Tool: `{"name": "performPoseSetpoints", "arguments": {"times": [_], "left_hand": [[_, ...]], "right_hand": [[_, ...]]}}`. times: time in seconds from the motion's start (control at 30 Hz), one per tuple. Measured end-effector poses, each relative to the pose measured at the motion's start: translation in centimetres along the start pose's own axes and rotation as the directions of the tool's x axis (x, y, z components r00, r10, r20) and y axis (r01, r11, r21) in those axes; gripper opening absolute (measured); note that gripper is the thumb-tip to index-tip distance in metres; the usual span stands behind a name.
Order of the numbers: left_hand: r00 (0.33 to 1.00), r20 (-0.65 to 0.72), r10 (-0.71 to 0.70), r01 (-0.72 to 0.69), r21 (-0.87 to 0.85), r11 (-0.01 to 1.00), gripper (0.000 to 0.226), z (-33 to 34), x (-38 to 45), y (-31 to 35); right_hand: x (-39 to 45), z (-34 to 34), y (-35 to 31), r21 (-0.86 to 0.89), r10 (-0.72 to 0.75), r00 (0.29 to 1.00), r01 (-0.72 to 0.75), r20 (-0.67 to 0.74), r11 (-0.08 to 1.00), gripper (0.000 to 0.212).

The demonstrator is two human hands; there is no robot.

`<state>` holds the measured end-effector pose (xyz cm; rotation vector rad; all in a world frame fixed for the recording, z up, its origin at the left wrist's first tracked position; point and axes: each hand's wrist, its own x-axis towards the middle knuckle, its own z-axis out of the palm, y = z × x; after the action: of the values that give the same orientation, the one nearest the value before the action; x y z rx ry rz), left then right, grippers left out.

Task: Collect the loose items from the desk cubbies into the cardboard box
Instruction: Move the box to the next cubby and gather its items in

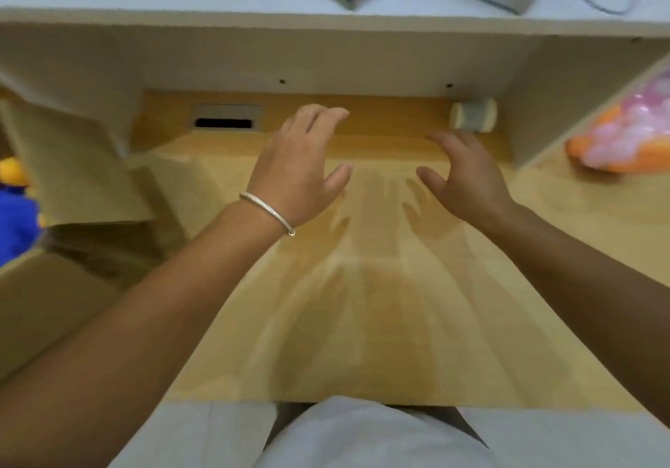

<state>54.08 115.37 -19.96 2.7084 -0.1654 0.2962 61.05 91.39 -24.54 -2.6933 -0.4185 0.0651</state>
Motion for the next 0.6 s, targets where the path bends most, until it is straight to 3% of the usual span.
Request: {"name": "performPoseSetpoints", "arguments": {"times": [0.33,0.5,0.6], "left_hand": [[0.964,0.260,-0.057,0.067,-0.032,0.997,0.075,15.9,11.1,5.3],[0.930,0.347,-0.120,0.118,0.025,0.993,0.080,19.2,14.2,5.2],[0.922,0.365,-0.128,0.106,0.079,0.991,0.082,19.8,14.7,4.6]], "right_hand": [[6.4,-0.6,12.8,-0.122,0.094,0.992,-0.083,0.082,0.989,0.069],[11.3,0.8,15.3,-0.159,0.006,0.983,0.024,0.186,0.987,0.075],[13.9,1.4,15.6,-0.221,-0.030,0.986,0.066,0.163,0.973,0.070]]}}
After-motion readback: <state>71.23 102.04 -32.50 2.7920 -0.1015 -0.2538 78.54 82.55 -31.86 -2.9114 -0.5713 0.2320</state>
